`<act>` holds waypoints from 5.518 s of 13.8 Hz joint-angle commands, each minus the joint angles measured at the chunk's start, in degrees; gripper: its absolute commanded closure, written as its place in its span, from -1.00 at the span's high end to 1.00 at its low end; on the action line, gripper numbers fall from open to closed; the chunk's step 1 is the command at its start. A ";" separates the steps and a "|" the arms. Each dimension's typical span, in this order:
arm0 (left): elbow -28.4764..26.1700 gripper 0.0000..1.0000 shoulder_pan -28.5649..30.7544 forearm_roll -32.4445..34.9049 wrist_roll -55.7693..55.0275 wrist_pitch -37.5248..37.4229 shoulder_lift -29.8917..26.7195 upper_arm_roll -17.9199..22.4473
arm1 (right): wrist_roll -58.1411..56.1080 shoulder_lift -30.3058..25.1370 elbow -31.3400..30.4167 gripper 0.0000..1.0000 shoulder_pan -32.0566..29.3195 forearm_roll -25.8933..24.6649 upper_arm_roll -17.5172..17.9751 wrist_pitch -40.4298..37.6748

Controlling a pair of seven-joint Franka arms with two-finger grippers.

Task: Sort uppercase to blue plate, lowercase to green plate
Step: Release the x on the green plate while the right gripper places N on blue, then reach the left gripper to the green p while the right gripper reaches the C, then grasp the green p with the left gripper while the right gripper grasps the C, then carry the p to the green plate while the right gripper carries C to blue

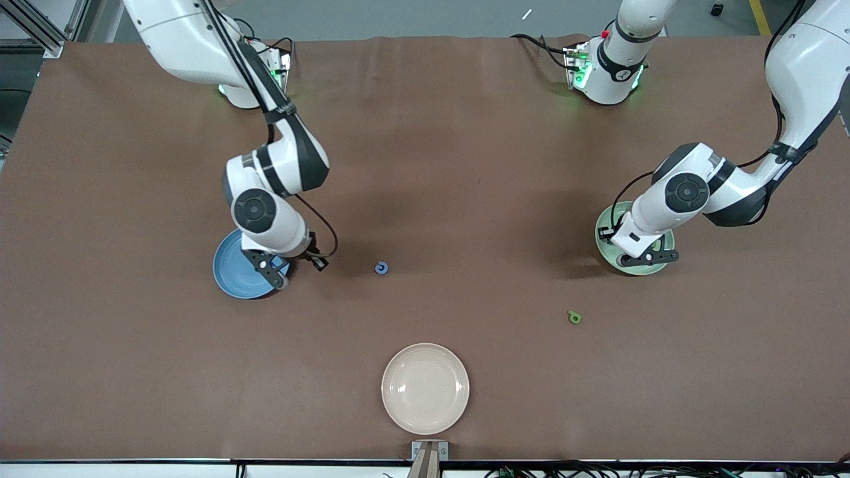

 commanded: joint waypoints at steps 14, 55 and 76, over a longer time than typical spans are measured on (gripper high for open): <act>2.51 0.99 6.95 1.17 3.60 1.62 -0.48 -7.11 | -13.29 -1.50 -10.36 -0.99 -8.37 -0.35 0.78 9.39; 38.91 -0.71 -39.03 -14.13 -27.69 4.87 12.01 24.44 | -6.00 15.20 9.85 0.57 12.28 1.32 1.22 13.53; 12.46 -0.75 -3.26 -0.51 -15.39 -12.10 5.15 -3.42 | -9.04 15.74 15.74 -0.98 7.20 -1.32 0.78 3.53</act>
